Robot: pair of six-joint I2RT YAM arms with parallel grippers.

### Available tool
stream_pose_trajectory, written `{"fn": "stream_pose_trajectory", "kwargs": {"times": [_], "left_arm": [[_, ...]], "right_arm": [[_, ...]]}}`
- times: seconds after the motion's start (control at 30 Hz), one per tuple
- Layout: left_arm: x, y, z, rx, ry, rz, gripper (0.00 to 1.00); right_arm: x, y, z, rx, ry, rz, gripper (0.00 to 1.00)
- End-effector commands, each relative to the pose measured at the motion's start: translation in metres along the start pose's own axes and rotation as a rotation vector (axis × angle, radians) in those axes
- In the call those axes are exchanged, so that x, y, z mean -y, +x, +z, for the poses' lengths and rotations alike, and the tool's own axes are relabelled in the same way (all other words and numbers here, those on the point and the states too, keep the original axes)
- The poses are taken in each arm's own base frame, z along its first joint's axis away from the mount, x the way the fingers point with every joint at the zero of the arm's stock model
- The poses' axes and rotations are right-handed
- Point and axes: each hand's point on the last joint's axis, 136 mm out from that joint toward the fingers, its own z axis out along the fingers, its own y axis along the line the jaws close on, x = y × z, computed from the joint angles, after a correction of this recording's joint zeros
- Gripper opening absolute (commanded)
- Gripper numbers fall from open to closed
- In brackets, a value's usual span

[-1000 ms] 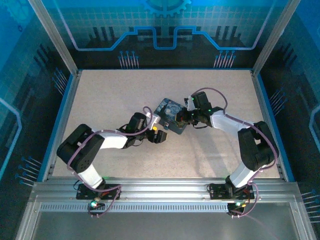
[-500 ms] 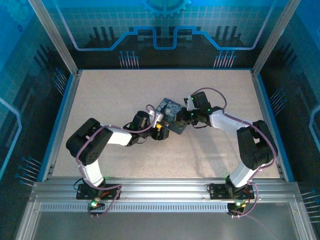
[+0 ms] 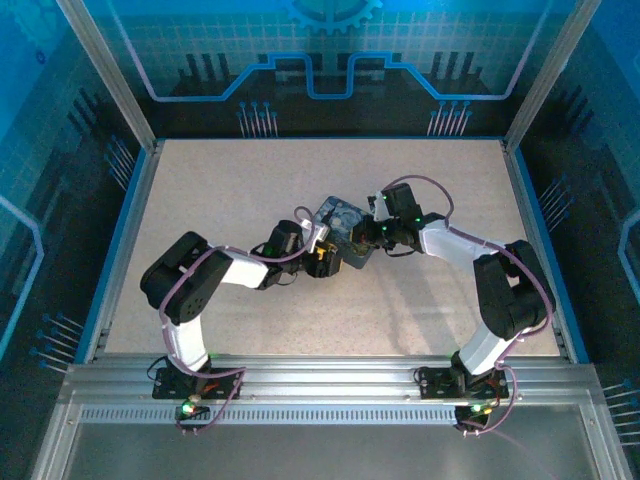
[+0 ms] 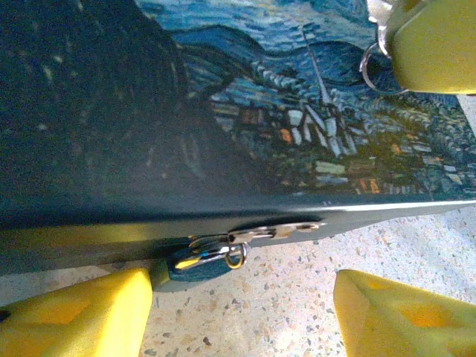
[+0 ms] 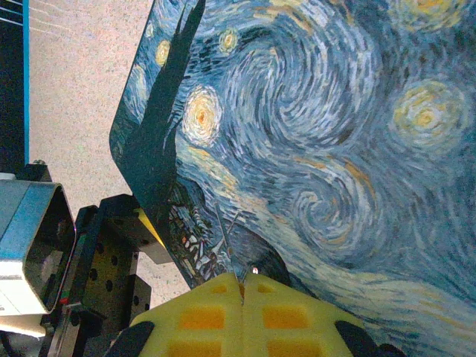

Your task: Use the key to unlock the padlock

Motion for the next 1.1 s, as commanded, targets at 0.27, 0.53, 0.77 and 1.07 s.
{"fn": "stream_pose_trajectory", "kwargs": {"times": [0.27,0.53,0.77,1.07], "left_arm": [[-0.003,-0.015,0.01,0.027,-0.006,0.029,0.61],[0.006,-0.013,0.014,0.008,0.012,0.035,0.55],[0.012,-0.015,0.017,0.004,0.018,0.042,0.5],[0.012,-0.012,0.022,-0.015,0.007,0.038,0.46]], "right_arm": [[0.009,0.013,0.008,-0.042,0.033,0.001,0.0],[0.007,0.012,0.008,-0.038,0.026,0.0,0.0],[0.006,0.011,0.006,-0.033,0.026,-0.001,0.0],[0.005,0.012,0.004,-0.03,0.025,-0.002,0.0]]}}
